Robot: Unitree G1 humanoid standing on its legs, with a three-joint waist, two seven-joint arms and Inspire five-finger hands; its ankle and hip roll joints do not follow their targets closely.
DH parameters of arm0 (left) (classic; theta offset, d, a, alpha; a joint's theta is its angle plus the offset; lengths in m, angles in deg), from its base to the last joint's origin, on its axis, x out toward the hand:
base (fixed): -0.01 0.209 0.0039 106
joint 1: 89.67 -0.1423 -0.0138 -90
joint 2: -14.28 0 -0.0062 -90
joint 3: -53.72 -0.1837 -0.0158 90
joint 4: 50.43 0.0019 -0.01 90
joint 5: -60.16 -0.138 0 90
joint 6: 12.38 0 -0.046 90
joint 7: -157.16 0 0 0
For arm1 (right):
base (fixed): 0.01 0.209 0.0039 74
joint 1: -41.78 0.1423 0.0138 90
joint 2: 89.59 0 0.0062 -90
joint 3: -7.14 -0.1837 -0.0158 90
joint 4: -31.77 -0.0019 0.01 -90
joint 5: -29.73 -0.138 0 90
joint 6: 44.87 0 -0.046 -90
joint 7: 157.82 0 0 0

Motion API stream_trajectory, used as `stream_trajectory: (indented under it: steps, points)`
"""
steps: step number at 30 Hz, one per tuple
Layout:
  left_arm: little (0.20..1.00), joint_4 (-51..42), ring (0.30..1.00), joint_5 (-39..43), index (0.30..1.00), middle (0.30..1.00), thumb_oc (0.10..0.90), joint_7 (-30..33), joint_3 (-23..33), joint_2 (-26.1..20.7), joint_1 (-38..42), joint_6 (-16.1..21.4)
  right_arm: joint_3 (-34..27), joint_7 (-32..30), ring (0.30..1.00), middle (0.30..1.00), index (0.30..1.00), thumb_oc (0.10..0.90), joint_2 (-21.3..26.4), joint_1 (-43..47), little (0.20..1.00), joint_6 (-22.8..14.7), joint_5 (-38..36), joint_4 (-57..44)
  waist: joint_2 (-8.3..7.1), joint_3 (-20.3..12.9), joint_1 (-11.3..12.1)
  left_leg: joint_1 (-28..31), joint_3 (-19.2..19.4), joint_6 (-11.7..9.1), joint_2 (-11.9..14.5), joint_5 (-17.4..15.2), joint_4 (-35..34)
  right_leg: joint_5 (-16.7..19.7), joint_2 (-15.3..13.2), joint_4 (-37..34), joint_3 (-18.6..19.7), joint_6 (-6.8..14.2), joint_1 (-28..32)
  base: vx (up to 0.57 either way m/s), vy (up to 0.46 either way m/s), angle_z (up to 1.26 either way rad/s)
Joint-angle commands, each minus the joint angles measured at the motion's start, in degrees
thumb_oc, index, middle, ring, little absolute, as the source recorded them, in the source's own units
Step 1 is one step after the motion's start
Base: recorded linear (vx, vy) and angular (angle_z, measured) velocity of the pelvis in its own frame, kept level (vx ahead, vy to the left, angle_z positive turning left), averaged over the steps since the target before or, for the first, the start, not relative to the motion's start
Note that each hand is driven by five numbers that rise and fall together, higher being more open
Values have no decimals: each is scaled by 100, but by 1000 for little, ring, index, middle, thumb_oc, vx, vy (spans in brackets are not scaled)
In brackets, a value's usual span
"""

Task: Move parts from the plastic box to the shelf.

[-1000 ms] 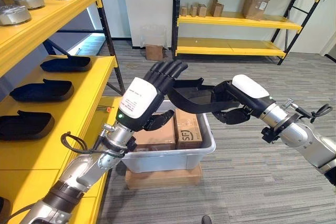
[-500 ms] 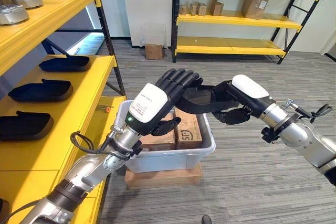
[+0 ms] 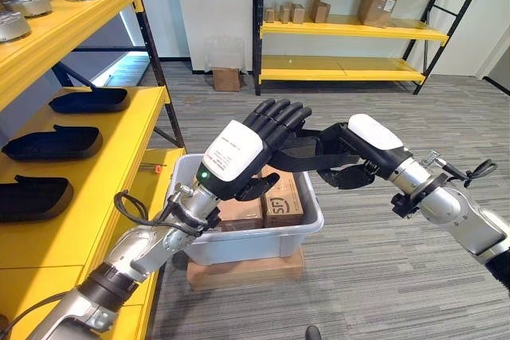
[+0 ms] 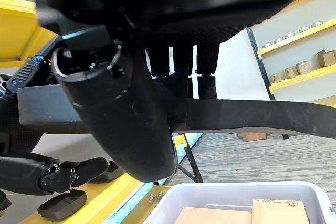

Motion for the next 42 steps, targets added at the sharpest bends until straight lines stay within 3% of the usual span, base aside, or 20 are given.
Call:
stream_trajectory:
  steps: [1,12,13,14,15,22,36,37,38,39,42]
  points:
    - [1000,278,1000,108,1000,1000,900,278,-182,171,1168,45,-321,-564,300,300,300,400,-77,1310,300,-244,-207,-104,7,-184,34,301,-183,52,-14,-246,21,-528,-36,219,-226,216,522,0,0,0]
    - [1000,756,1000,44,1000,1000,900,117,-530,273,1324,2,-232,-539,300,300,300,400,-189,1467,300,-223,-263,-84,-8,-208,-4,319,-169,54,-15,-249,7,-505,-31,203,-200,220,520,0,0,0]
    - [915,766,915,43,915,915,839,120,-537,274,1333,4,-234,-539,300,300,300,400,-190,1467,300,-223,-263,-82,-10,-208,-2,318,-169,54,-15,-249,7,-504,-31,201,-200,220,520,0,0,0]
    - [522,813,522,37,522,522,559,106,-581,284,1363,3,-219,-537,300,300,300,400,-208,1494,300,-222,-269,-74,-11,-212,-2,319,-165,54,-16,-248,5,-500,-31,196,-193,220,517,0,0,0]
    - [300,868,300,27,300,300,400,80,-644,291,1398,-4,-194,-532,300,300,300,400,-233,1521,300,-220,-271,-73,-9,-219,-11,323,-160,53,-17,-248,0,-494,-29,191,-187,221,517,0,0,0]
    - [300,1128,300,3,300,300,400,0,-842,319,1465,3,-141,-563,300,300,300,400,-325,1663,300,-213,-266,-9,-8,-222,-32,333,-138,61,-18,-248,-5,-449,-29,175,-136,231,481,0,0,0]
    - [300,1029,300,133,300,300,400,-17,-722,295,1323,54,-297,-660,300,300,300,400,-488,1632,300,-210,-244,-2,0,-247,-37,332,-115,67,-43,-256,-23,-392,-39,115,-61,246,454,-12,1,-4]
    - [300,1021,300,133,300,300,400,-14,-714,310,1312,51,-333,-668,618,618,618,627,-534,1615,618,-205,-272,8,6,-246,-40,334,-114,69,-43,-257,-22,-390,-40,115,-62,246,453,0,0,0]
    - [300,1020,300,132,300,300,400,-14,-717,307,1311,51,-339,-666,871,871,871,808,-537,1607,871,-203,-273,5,2,-247,-38,335,-112,69,-43,-258,-22,-389,-40,115,-61,246,454,0,0,0]
    - [300,1025,300,132,300,300,400,-19,-712,320,1304,50,-378,-667,1000,1000,1000,900,-577,1583,1000,-204,-334,-9,10,-247,-48,339,-108,71,-44,-257,-20,-387,-41,115,-57,247,452,0,0,0]
    - [300,1073,300,134,300,300,400,-60,-710,333,1254,37,-584,-643,1000,1000,1000,900,-694,1434,1000,-199,-497,-142,24,-253,-61,343,-96,78,-52,-261,-18,-387,-45,119,-48,246,447,0,0,0]
